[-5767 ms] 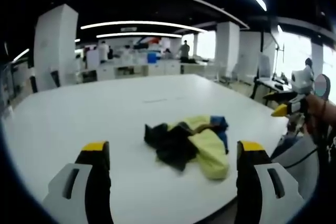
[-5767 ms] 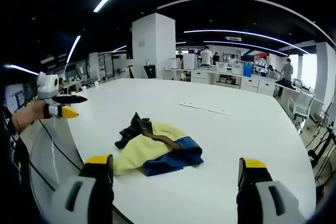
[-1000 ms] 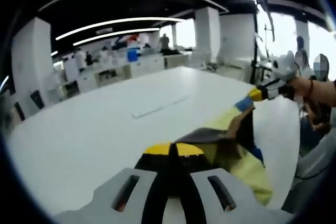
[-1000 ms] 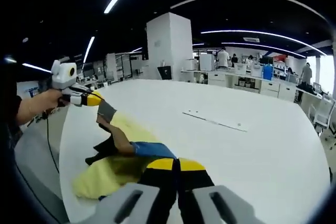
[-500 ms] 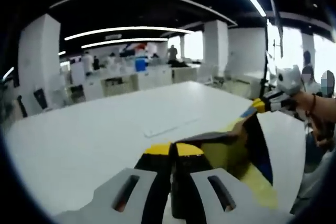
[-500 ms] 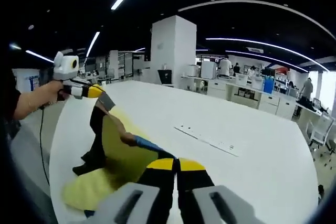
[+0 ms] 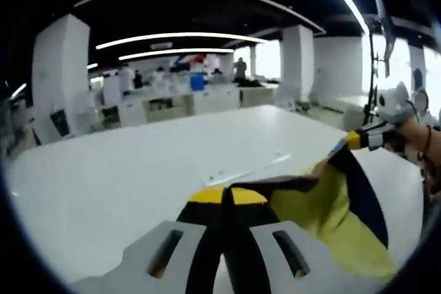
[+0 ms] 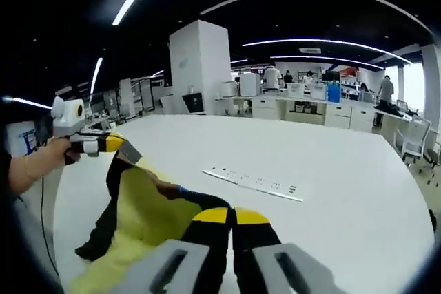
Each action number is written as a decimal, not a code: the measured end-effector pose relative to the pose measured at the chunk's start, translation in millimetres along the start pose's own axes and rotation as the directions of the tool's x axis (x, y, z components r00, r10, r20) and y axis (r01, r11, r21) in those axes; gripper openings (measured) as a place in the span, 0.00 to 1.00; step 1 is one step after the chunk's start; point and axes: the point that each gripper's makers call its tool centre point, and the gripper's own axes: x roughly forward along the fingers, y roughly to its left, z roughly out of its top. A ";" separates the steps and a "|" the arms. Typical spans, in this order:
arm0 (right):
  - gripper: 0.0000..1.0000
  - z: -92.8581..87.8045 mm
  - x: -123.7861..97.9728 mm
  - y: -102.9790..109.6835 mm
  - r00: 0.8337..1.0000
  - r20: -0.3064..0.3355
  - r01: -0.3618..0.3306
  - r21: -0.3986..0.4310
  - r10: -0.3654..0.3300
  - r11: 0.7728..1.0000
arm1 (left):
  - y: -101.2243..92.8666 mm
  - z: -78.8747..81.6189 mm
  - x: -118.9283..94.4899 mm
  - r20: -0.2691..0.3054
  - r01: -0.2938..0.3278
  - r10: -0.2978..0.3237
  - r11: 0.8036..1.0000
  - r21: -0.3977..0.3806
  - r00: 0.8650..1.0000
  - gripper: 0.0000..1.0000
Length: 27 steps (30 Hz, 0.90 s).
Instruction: Fold the garment on the visible template until the final outline fits inside the template.
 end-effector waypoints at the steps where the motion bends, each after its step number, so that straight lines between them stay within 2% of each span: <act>1: 0.00 -2.0 4.8 -1.4 1.000 -0.001 -0.001 0.033 0.002 0.999 | 2.7 -3.7 4.4 -0.009 -0.008 0.007 1.000 -0.013 1.000 0.00; 3: 0.00 -5.1 11.8 -5.9 1.000 -0.006 0.003 0.038 -0.002 0.999 | 9.8 -13.2 17.4 -0.023 -0.019 0.018 0.999 -0.033 1.000 0.00; 7: 0.00 -17.4 29.4 -17.6 0.999 -0.041 0.031 0.017 -0.031 0.999 | 13.0 -32.3 35.0 -0.055 -0.028 0.024 0.998 -0.058 0.998 0.00; 10: 0.00 -27.0 41.8 -23.6 0.998 -0.044 0.042 0.023 -0.041 0.999 | 16.5 -48.4 49.5 -0.090 -0.037 0.031 0.996 -0.075 0.995 0.00; 11: 0.00 -32.3 51.7 -31.5 0.998 -0.048 0.052 0.041 -0.050 0.998 | 20.3 -56.2 56.3 -0.100 -0.041 0.031 0.995 -0.091 0.994 0.00; 13: 0.00 -47.8 60.6 -34.8 0.995 -0.088 0.053 0.151 -0.040 0.987 | 19.7 -71.4 62.3 -0.140 -0.041 0.027 0.994 -0.100 0.990 0.00; 14: 0.00 -52.8 65.1 -37.6 0.995 -0.092 0.055 0.168 -0.040 0.984 | 22.2 -75.5 65.6 -0.148 -0.046 0.030 0.993 -0.105 0.989 0.00; 17: 0.00 -63.5 74.8 -46.0 0.992 -0.118 0.067 0.139 -0.050 0.988 | 23.5 -90.0 75.3 -0.173 -0.048 0.025 0.991 -0.127 0.985 0.00; 20: 0.00 -72.1 78.7 -44.5 0.990 -0.134 0.067 0.110 -0.052 0.992 | 22.4 -97.6 80.3 -0.191 -0.055 0.035 0.993 -0.102 0.981 0.00; 23: 0.00 -84.2 79.0 -44.9 0.984 -0.168 0.082 0.130 -0.060 0.988 | 22.0 -100.9 84.5 -0.198 -0.056 0.032 0.992 -0.117 0.980 0.00; 25: 0.00 -91.0 79.8 -47.0 0.979 -0.191 0.101 0.125 -0.076 0.987 | 24.4 -104.5 88.2 -0.209 -0.085 0.057 0.988 -0.130 0.976 0.00; 27: 0.00 -95.9 80.0 -47.1 0.975 -0.208 0.114 0.140 -0.084 0.984 | 22.4 -106.5 88.2 -0.225 -0.103 0.078 0.989 -0.102 0.971 0.00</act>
